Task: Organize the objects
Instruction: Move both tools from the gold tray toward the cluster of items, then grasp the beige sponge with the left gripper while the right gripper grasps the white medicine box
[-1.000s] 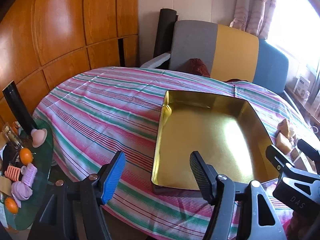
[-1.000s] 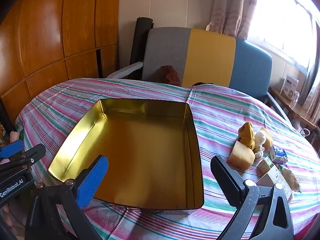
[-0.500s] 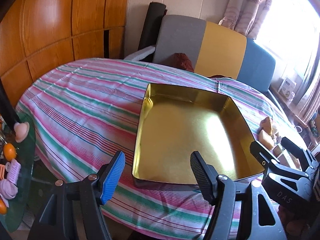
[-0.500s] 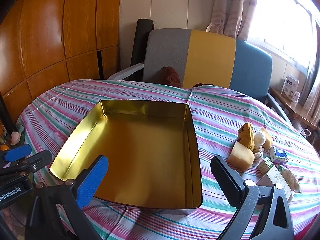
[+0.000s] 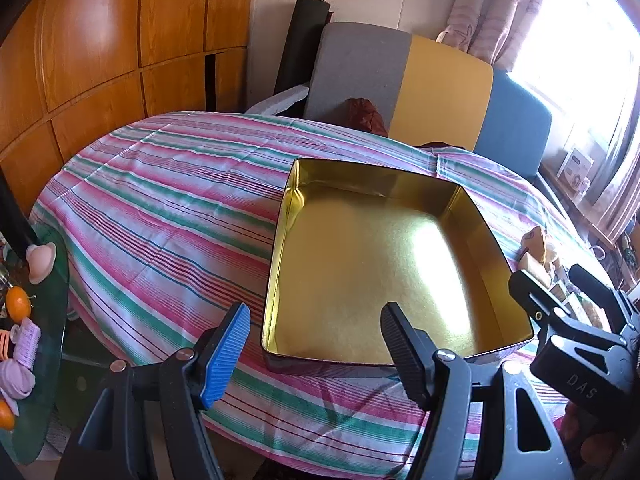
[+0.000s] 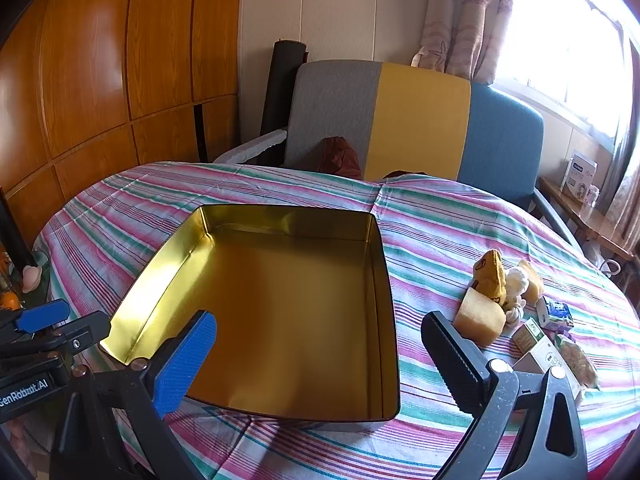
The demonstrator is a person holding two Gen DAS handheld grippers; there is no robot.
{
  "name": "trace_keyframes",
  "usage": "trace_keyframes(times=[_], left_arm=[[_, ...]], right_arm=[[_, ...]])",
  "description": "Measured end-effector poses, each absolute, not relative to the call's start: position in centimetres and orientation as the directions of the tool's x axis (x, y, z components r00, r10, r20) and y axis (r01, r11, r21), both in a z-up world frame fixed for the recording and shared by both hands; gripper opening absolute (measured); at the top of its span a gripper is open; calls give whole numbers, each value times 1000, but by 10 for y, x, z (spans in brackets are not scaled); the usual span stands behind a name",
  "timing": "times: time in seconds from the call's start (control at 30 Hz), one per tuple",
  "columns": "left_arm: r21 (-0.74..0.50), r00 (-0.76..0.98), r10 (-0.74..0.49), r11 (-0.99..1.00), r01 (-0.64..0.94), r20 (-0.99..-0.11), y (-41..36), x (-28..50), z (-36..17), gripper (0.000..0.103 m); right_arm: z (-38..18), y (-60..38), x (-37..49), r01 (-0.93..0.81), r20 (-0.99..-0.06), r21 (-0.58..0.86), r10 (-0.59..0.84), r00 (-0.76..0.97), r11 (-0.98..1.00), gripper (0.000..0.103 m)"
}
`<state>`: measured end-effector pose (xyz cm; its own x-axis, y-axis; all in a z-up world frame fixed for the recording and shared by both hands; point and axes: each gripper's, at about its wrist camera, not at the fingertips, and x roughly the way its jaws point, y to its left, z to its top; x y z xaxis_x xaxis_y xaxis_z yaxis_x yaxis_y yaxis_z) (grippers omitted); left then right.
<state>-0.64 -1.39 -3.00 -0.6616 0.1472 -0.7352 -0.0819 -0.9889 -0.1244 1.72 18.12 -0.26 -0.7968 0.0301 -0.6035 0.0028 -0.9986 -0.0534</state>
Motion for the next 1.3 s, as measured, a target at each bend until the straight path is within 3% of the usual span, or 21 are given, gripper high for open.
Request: trace_keyframes(times=[0.33, 0.63, 0.9, 1.17, 1.3], left_arm=[[-153, -612, 213, -977, -150, -762, -2, -12, -40, 69], [-33, -654, 131, -987, -160, -745, 13, -8, -33, 69], [3, -664, 140, -978, -209, -734, 29, -10, -27, 69], [-41, -617, 250, -942, -332, -746, 54, -12, -27, 69], [-59, -587, 302, -917, -396, -752, 70, -11, -26, 76]], right_arm=[[-7, 197, 16, -16, -618, -36, 35, -785, -999, 103], [-8, 209, 15, -30, -618, -26, 40, -785, -999, 103], [-4, 245, 16, -57, -626, -10, 51, -779, -998, 103], [1, 316, 19, -138, -650, 0, 105, -753, -990, 103], [6, 374, 22, -219, -638, 12, 161, -753, -976, 103]])
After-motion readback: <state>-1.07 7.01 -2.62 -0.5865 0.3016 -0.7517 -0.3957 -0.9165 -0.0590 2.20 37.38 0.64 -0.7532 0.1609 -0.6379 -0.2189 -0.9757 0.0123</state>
